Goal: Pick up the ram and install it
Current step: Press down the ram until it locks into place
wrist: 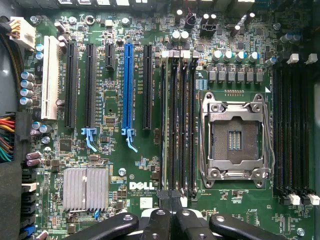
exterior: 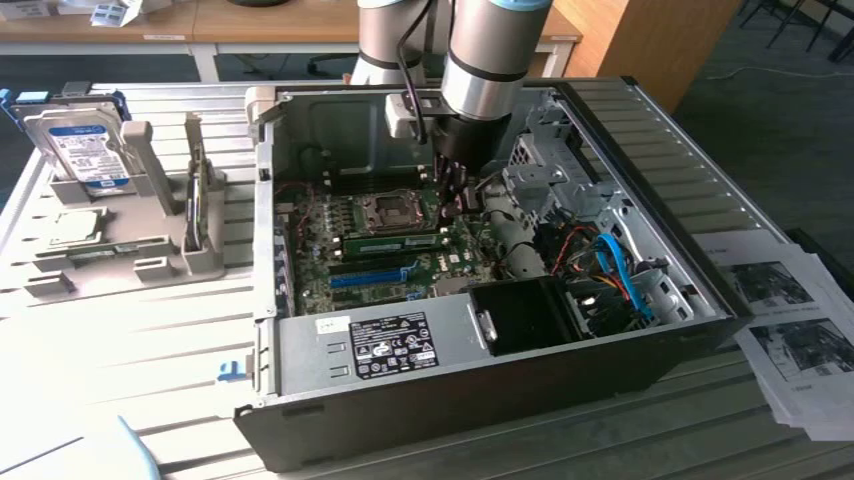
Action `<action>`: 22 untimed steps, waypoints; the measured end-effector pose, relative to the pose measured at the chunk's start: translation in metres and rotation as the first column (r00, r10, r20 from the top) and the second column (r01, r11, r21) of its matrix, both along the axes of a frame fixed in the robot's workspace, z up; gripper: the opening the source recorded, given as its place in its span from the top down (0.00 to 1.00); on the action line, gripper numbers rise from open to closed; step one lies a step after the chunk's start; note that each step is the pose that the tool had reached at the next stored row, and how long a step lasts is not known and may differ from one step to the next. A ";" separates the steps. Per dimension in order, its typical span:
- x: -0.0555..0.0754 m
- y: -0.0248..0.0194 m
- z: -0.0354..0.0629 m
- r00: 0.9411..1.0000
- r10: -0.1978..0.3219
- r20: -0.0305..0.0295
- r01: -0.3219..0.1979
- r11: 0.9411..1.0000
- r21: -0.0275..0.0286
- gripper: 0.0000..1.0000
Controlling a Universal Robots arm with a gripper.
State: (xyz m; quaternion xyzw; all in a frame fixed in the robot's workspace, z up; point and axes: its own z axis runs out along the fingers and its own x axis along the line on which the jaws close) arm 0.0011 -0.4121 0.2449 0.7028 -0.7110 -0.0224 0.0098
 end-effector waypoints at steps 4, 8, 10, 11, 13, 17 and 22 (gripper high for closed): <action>-0.004 0.0000 0.0000 1.000 0.000 0.000 0.000 1.000 0.000 0.91; -0.010 0.0000 0.0000 1.000 0.000 0.000 0.000 1.000 0.000 0.91; -0.013 0.0000 0.0000 1.000 0.000 0.001 0.000 1.000 0.000 0.91; -0.015 0.0001 -0.0001 1.000 0.000 0.001 0.000 1.000 0.000 0.91; -0.019 0.0001 0.0000 1.000 0.000 0.002 0.000 1.000 0.000 0.91; -0.028 0.0000 0.0000 1.000 0.000 0.002 0.000 1.000 0.000 0.91; -0.041 0.0000 0.0000 1.000 0.000 0.004 0.000 1.000 0.000 0.91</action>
